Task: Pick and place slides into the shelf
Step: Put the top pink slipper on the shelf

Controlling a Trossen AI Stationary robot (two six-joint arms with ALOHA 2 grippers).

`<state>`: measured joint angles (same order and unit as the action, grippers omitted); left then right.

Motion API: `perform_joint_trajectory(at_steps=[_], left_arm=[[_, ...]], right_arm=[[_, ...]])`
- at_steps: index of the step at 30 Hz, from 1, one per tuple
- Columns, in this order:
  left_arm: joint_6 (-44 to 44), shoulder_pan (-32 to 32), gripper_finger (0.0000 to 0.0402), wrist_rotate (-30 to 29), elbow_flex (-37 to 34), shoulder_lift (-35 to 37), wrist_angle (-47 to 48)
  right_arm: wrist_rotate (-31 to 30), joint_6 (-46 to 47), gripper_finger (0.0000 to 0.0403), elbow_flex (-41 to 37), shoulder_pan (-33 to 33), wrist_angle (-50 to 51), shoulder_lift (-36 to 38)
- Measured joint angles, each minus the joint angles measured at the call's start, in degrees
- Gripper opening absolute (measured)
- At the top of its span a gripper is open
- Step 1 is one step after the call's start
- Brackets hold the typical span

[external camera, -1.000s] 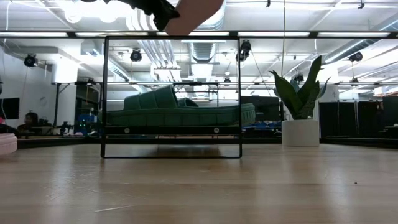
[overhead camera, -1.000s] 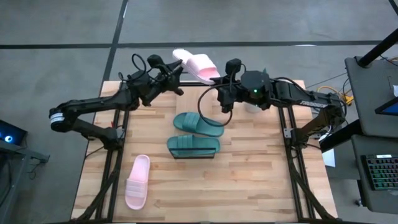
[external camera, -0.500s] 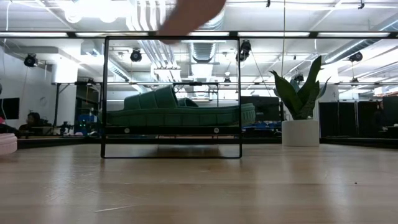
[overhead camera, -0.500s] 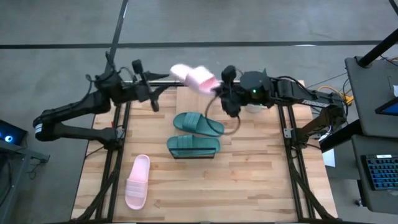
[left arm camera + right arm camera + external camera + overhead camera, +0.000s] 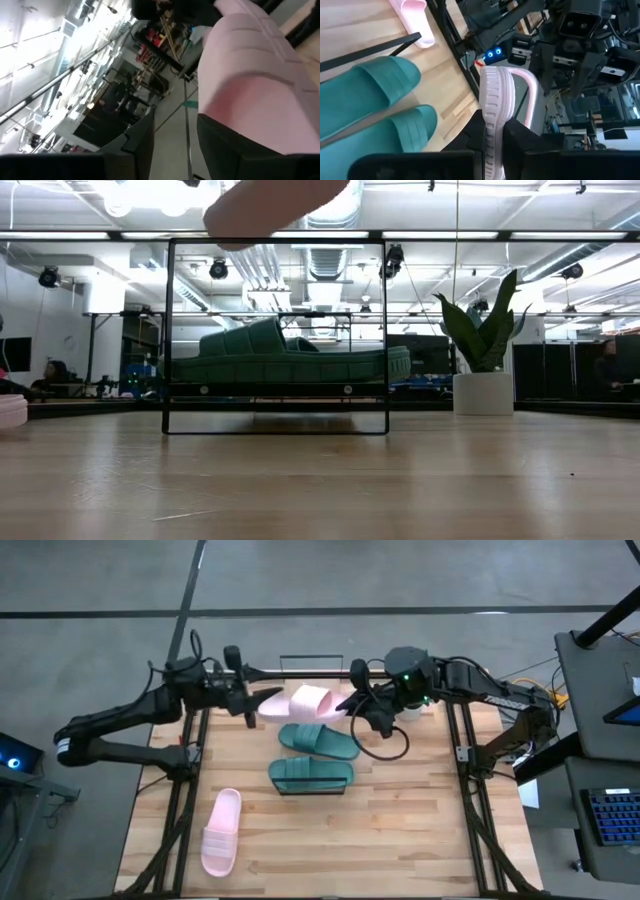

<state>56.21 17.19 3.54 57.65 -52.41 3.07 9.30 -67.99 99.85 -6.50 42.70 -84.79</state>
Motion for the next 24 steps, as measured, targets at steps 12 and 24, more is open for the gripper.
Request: perform_joint_trajectory(at_steps=[12,24], left_arm=[[1.6,0.0,0.0132,0.9,0.7,-5.5,-2.2],[1.6,0.0,0.0127,10.0,0.8,-8.3,-8.6]], right_arm=[[0.3,-0.2,0.0020,0.0,-0.1,-0.9,0.0],[1.6,0.0,0.0020,0.0,-0.2,-0.9,0.0]])
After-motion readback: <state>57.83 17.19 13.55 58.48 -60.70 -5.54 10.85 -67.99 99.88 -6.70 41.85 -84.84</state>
